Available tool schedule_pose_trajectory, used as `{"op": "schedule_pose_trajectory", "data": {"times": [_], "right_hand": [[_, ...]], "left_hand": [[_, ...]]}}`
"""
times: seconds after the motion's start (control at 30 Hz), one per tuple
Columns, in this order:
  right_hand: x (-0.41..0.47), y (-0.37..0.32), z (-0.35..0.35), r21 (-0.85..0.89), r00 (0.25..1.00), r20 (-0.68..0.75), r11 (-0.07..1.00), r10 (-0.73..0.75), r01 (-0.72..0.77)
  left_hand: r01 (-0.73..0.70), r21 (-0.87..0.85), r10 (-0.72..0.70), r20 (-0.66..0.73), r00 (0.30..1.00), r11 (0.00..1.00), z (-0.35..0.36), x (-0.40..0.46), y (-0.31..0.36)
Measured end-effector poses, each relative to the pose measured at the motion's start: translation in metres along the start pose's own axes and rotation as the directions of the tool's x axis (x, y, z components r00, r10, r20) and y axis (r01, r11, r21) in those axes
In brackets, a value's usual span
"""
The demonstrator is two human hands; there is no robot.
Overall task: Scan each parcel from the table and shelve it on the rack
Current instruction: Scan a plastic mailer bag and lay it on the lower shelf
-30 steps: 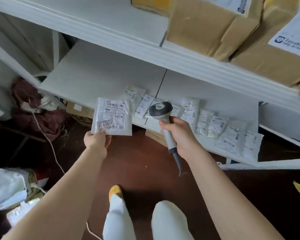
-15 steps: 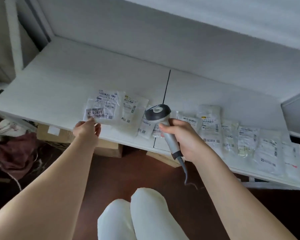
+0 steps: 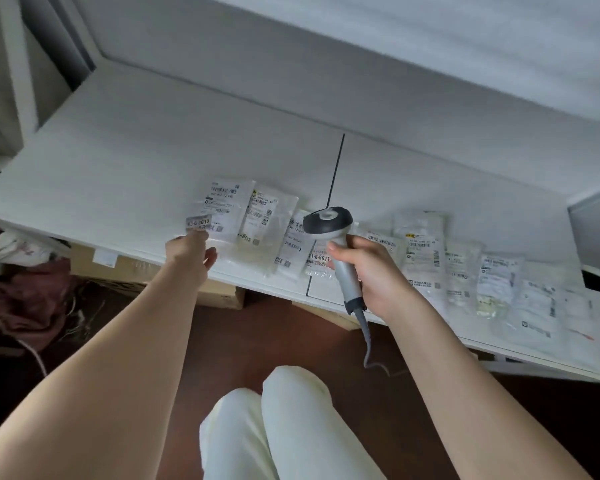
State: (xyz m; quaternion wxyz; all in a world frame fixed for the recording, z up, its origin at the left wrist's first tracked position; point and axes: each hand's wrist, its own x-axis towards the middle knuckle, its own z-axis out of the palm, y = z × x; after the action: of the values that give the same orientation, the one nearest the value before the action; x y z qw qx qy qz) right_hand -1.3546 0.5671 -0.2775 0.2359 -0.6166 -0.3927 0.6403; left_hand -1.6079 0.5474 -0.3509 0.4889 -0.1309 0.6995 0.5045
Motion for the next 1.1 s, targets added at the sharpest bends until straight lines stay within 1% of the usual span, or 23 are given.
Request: {"op": "schedule_pose_trajectory", "data": {"times": [0.13,0.2,0.27,0.37,0.47,0.6,0.7,0.8,0.87,0.97,1.1], "right_hand": [[-0.043,-0.027,-0.014,0.001,0.998,-0.01,0.998,0.066,-0.066],[-0.073,-0.04,-0.027,-0.004,0.995,-0.021,0.996,0.094,-0.094],[-0.101,-0.048,-0.039,0.003,0.993,-0.025,0.993,0.117,-0.116],[-0.157,-0.06,-0.068,0.086,0.987,-0.072,0.986,0.146,-0.14],[-0.216,-0.06,-0.103,0.159,0.979,-0.146,0.98,0.144,-0.121],[-0.297,-0.047,-0.159,0.221,0.957,-0.264,0.973,0.124,-0.066],[-0.362,-0.033,-0.208,0.291,0.914,-0.386,0.957,0.127,-0.01],[-0.423,-0.015,-0.265,0.402,0.859,-0.485,0.914,0.164,0.052],[-0.459,0.001,-0.309,0.437,0.817,-0.55,0.893,0.171,0.108],[-0.509,0.024,-0.381,0.459,0.751,-0.64,0.865,0.163,0.203],[-0.578,0.059,-0.487,0.473,0.651,-0.74,0.818,0.167,0.328]], "left_hand": [[0.079,0.181,-0.107,0.152,0.983,0.98,0.01,-0.071,-0.002],[0.081,0.26,-0.129,0.169,0.977,0.962,0.016,-0.112,-0.003],[0.079,0.293,-0.134,0.171,0.976,0.953,0.022,-0.146,-0.005],[0.072,0.379,-0.157,0.198,0.968,0.923,0.032,-0.211,-0.013],[0.043,0.466,-0.189,0.271,0.944,0.884,0.044,-0.27,-0.03],[-0.043,0.555,-0.203,0.374,0.905,0.83,0.065,-0.34,-0.061],[-0.087,0.619,-0.247,0.434,0.866,0.78,0.086,-0.396,-0.092],[-0.186,0.691,-0.253,0.482,0.839,0.699,0.116,-0.457,-0.135],[-0.248,0.714,-0.28,0.534,0.798,0.654,0.143,-0.503,-0.171],[-0.328,0.736,-0.335,0.595,0.731,0.592,0.189,-0.574,-0.238],[-0.449,0.729,-0.351,0.659,0.665,0.517,0.261,-0.671,-0.351]]}}
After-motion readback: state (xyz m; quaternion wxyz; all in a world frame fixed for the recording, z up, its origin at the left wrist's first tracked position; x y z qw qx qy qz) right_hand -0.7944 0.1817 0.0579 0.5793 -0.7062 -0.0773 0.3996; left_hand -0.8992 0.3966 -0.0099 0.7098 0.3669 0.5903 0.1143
